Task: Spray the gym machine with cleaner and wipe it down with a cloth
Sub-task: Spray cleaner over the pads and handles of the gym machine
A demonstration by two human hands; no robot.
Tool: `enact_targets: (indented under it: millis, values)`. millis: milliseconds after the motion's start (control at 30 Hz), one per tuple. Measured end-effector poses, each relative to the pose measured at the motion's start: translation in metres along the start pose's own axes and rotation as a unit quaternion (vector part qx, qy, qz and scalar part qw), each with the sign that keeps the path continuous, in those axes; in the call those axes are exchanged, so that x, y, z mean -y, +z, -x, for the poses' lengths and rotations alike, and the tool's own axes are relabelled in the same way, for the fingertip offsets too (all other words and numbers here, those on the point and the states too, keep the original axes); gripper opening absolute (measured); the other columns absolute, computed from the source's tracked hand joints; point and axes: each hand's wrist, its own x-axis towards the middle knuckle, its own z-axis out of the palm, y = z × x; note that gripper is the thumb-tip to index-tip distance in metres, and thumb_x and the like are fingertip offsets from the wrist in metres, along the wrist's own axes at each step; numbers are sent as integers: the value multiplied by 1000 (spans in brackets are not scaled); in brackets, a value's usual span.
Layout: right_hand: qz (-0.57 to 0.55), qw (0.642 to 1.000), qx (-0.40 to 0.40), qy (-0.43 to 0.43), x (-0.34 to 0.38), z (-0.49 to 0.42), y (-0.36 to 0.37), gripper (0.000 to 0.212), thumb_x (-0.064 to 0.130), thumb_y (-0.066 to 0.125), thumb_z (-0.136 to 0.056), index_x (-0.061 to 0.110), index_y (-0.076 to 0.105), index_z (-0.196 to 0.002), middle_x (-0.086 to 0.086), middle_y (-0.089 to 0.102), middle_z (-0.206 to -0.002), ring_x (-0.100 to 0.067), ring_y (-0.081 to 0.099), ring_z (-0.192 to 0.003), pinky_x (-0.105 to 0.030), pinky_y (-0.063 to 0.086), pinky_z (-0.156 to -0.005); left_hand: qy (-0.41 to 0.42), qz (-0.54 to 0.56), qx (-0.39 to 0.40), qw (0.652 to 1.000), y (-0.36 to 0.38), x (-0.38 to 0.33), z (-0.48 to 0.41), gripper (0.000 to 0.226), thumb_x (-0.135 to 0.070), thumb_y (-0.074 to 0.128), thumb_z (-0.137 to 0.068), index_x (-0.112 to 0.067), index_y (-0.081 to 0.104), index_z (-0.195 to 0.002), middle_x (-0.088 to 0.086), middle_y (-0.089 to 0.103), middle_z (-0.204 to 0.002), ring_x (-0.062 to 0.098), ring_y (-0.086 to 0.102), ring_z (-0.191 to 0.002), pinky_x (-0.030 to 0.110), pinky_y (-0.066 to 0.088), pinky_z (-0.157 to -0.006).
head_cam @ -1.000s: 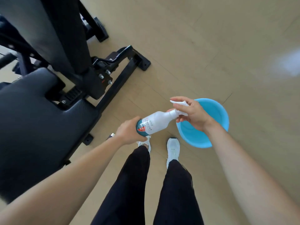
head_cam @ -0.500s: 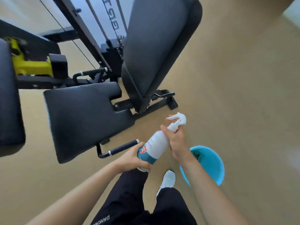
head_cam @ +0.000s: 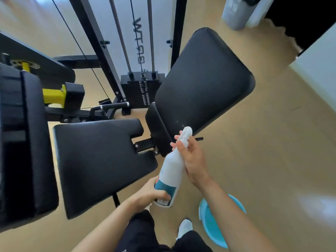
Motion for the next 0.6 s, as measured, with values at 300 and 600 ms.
enact_targets:
  millis: [300, 600]
  values:
    - [-1, 999, -45, 4, 24, -26, 51, 47, 42, 73, -85, 16, 64, -123, 0, 73, -114, -27, 74, -103, -51, 59, -96, 22, -25, 58, 998, -86, -34, -10, 71, -42, 76, -52, -18, 57, -116, 4, 65, -111, 12, 65, -100, 20, 54, -81]
    - [-49, 997, -66, 15, 38, -45, 53, 39, 37, 70, -85, 20, 63, -120, -2, 71, -116, -30, 75, -102, -49, 61, -92, 30, -36, 44, 998, -101, -49, -24, 75, -47, 79, -53, -23, 58, -122, 7, 64, -119, 20, 64, -112, 29, 57, -92]
